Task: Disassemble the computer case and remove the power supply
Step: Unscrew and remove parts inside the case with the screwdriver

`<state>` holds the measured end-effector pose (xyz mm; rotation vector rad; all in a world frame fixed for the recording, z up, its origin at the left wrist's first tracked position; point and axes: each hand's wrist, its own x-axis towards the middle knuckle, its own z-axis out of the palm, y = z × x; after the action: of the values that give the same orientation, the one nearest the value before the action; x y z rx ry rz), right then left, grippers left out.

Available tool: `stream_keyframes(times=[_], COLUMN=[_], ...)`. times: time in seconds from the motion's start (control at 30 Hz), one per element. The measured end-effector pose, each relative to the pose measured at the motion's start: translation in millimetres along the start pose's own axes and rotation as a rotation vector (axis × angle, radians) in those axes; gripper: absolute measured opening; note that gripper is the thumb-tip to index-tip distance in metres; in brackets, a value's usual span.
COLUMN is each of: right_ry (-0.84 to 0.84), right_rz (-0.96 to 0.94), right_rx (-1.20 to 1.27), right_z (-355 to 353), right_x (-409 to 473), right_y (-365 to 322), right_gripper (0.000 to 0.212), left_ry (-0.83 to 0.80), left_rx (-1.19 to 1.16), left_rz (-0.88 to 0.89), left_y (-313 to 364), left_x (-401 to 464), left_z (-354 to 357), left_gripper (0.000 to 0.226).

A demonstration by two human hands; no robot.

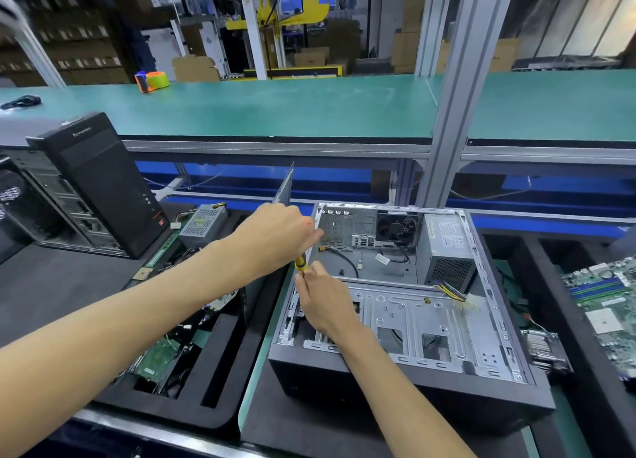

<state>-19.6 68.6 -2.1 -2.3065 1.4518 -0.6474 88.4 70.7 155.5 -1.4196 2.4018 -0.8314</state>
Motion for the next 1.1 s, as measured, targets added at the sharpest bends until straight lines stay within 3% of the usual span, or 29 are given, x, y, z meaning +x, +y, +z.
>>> stream_keyframes(times=[0.1, 0.13, 0.23, 0.33, 0.4, 0.53, 0.67, 0.73, 0.93, 1.03, 1.1], right_ry=[-0.008, -0.011, -0.014, 0.008, 0.028, 0.032, 0.037, 0.005, 0.113, 0.142, 0.147], right_rz=[-0.001, -0.003, -0.004, -0.01, -0.027, -0.004, 0.124, 0.131, 0.116, 0.11, 0.081], right_rx=[-0.022, -0.023, -0.001, 0.015, 0.016, 0.123, 0.838, 0.948, 0.832, 0.804, 0.775], right_z=[1, 1, 1, 1, 1, 1, -14, -16, -13, -12, -11], right_x=[1, 1, 0, 0, 0, 1, -1, -3, -1, -2, -1], right_y=[1, 0, 1, 3, 2, 5, 12, 13, 15, 15, 15], right_gripper=[0.033, 0.03, 0.03, 0.03, 0.029, 0.031, 0.015, 0.012, 0.017, 0.022, 0.02], left_ry=[0.045, 0.068, 0.034, -0.128, -0.152, -0.127, -0.104, -0.048, 0.003, -0.039, -0.121], left_rx=[0.106, 0.069, -0.164, -0.568, -0.64, -0.535, -0.289, -0.185, -0.195, -0.455, -0.511], left_rz=[-0.126, -0.151, -0.183, -0.035, 0.049, 0.022, -0.148, -0.229, -0.341, -0.098, 0.003], left_y=[0, 2, 1, -11, -16, -16, -13, -7, 2, -4, -10], left_x=[-4, -3, -1, -10, -14, -9, -1, 3, 7, -2, -6], left_z=[-1, -3, 3, -8, -12, -12, -7, -3, -1, -9, -13], left_gripper=[0.072, 0.076, 0.056, 0.026, 0.024, 0.017, 0.044, 0.053, 0.06, 0.031, 0.027])
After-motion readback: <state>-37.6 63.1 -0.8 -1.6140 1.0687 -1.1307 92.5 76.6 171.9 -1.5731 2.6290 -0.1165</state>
